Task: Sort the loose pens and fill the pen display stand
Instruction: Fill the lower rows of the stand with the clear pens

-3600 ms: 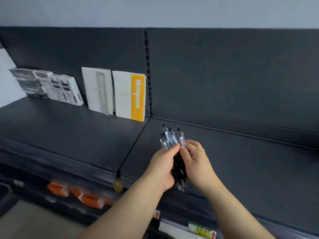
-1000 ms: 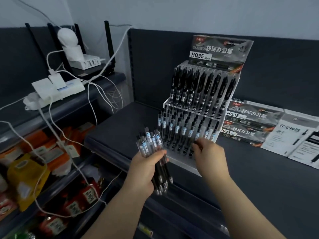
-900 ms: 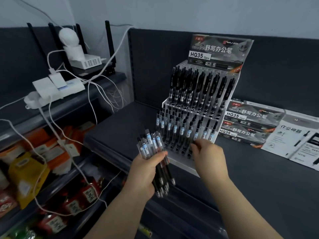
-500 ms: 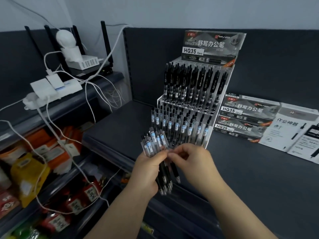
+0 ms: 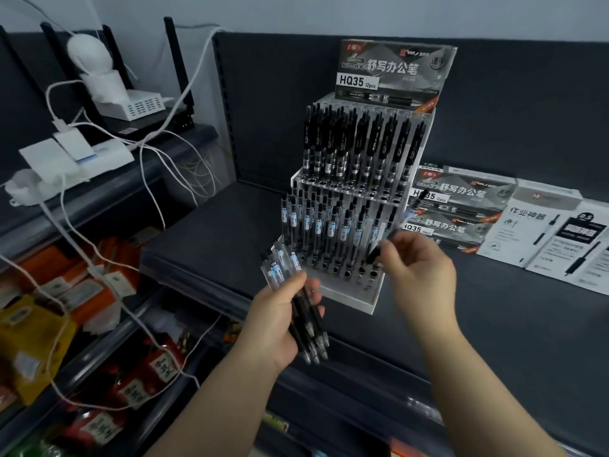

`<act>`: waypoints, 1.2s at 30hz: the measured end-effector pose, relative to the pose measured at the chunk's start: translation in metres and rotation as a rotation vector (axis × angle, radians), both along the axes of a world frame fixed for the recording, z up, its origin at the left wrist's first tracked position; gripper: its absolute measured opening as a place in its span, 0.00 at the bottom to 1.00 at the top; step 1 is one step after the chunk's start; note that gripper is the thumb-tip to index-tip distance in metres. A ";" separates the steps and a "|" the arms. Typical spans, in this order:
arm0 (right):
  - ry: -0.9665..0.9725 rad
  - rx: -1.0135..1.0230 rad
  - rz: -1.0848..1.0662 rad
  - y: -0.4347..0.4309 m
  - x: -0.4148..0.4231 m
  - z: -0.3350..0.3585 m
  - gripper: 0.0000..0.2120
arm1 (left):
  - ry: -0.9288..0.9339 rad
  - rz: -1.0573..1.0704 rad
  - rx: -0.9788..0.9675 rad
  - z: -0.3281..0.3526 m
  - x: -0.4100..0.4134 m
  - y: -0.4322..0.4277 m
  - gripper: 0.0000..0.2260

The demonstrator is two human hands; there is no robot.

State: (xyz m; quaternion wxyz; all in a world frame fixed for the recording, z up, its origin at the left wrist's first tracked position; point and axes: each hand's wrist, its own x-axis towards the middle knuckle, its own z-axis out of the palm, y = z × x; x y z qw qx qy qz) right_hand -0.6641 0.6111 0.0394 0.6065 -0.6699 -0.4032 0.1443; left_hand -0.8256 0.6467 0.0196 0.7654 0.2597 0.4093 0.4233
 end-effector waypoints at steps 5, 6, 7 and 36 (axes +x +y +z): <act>-0.133 -0.091 0.000 0.012 0.001 -0.010 0.02 | -0.018 0.026 -0.059 -0.001 -0.004 -0.006 0.04; -0.180 -0.136 0.006 0.014 0.001 -0.016 0.05 | -0.015 0.030 -0.060 0.000 -0.005 -0.008 0.03; -0.224 -0.179 0.013 0.015 0.001 -0.021 0.07 | -0.010 0.030 -0.058 0.001 -0.005 -0.010 0.02; -0.100 -0.382 0.542 -0.023 -0.030 -0.006 0.03 | 0.002 -0.010 0.019 0.005 0.006 -0.032 0.11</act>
